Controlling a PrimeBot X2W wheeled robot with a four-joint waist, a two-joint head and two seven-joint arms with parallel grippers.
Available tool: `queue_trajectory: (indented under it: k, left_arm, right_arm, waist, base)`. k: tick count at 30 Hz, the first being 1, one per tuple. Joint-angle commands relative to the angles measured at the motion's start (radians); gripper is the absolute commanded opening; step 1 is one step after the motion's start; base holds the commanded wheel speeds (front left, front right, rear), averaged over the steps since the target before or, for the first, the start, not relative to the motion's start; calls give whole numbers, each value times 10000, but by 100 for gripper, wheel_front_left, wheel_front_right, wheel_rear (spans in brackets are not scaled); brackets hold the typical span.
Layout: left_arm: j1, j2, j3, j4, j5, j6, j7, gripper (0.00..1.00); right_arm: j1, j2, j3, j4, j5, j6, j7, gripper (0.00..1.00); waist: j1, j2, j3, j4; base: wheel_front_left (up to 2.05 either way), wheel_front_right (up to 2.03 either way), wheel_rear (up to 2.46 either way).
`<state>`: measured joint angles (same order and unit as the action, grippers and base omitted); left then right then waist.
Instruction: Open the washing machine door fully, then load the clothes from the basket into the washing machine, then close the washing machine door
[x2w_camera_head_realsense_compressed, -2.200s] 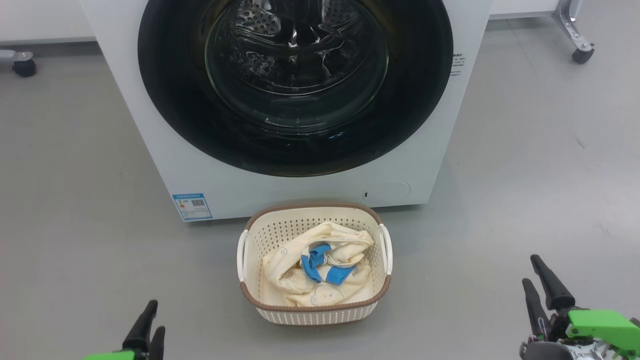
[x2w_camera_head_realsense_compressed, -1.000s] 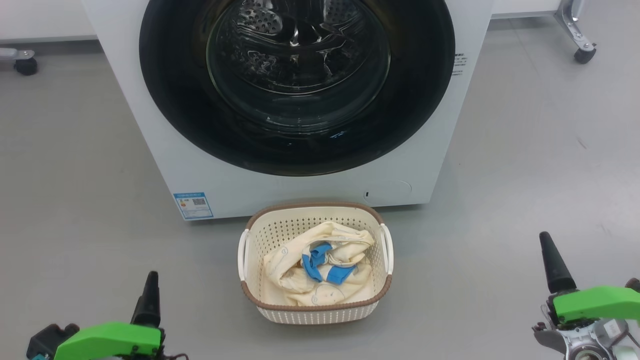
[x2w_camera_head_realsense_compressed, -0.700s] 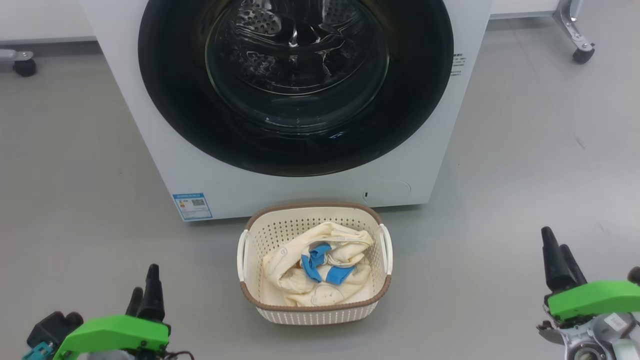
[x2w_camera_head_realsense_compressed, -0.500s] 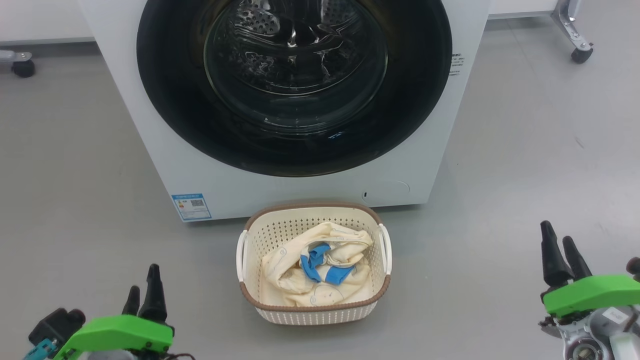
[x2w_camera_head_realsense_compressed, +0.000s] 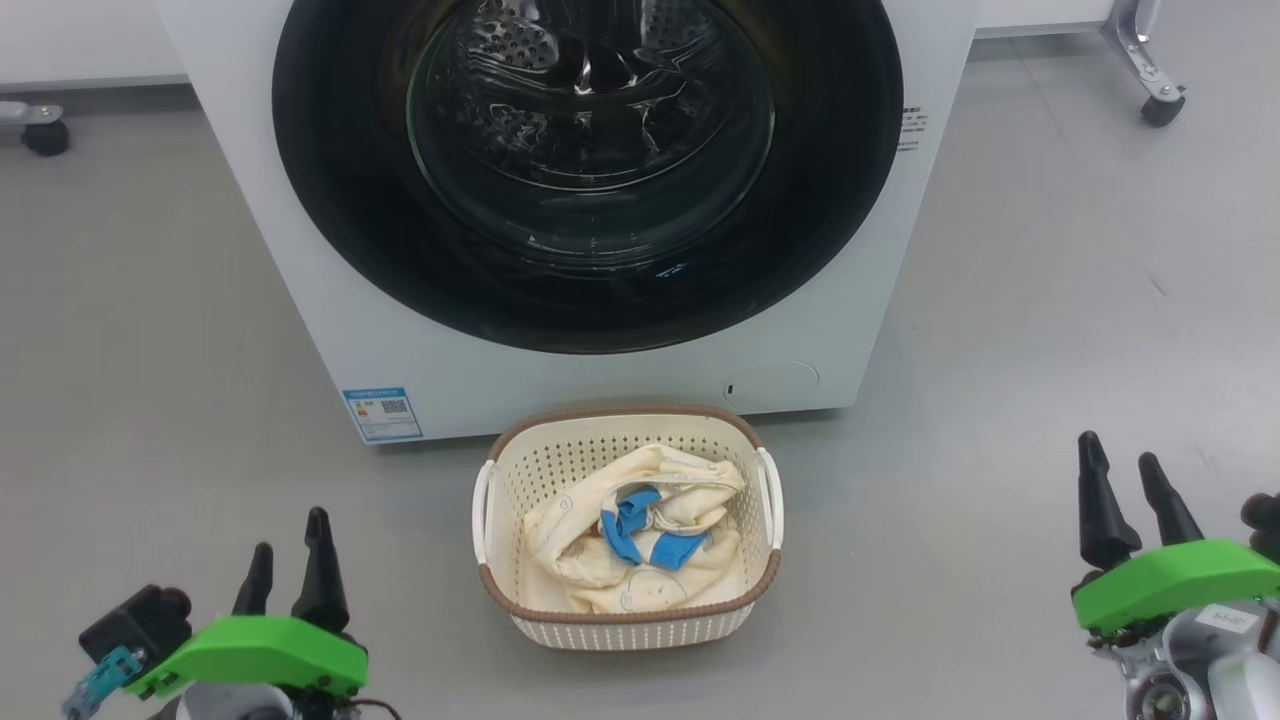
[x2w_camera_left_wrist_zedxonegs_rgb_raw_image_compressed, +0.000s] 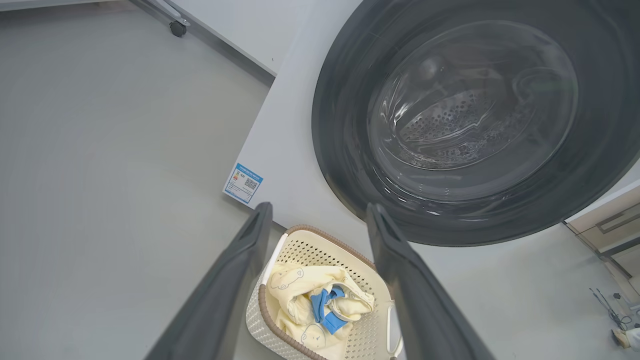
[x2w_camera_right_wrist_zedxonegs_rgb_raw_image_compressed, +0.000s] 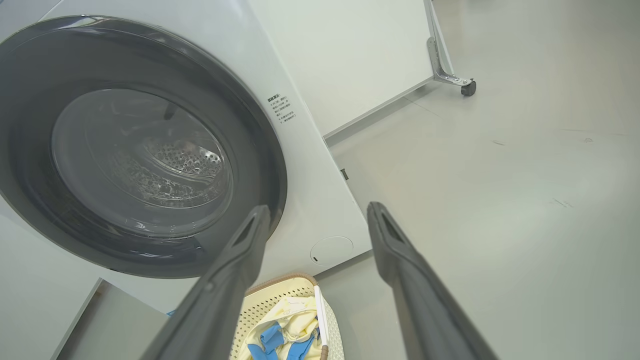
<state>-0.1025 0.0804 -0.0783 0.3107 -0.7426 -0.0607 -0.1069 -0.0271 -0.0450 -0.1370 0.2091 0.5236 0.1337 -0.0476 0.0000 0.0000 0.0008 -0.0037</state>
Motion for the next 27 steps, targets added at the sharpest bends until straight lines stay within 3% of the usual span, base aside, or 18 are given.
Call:
queue_trajectory:
  k: [1,27]
  left_arm:
    - [-621,264,141,-292,402,43,-163,100]
    - [-1031,347,-250,-54,3429,171,-919,100]
  right_arm:
    - [-571,-161,58,-449,-408,-18,-172,100]
    - [-534,-89,201,-1148,-3788,-25,-387,100]
  waist:
    - [0,0,1,7]
    - [0,0,32,4]
  base:
    - [0,0,0]
    - [0,0,0]
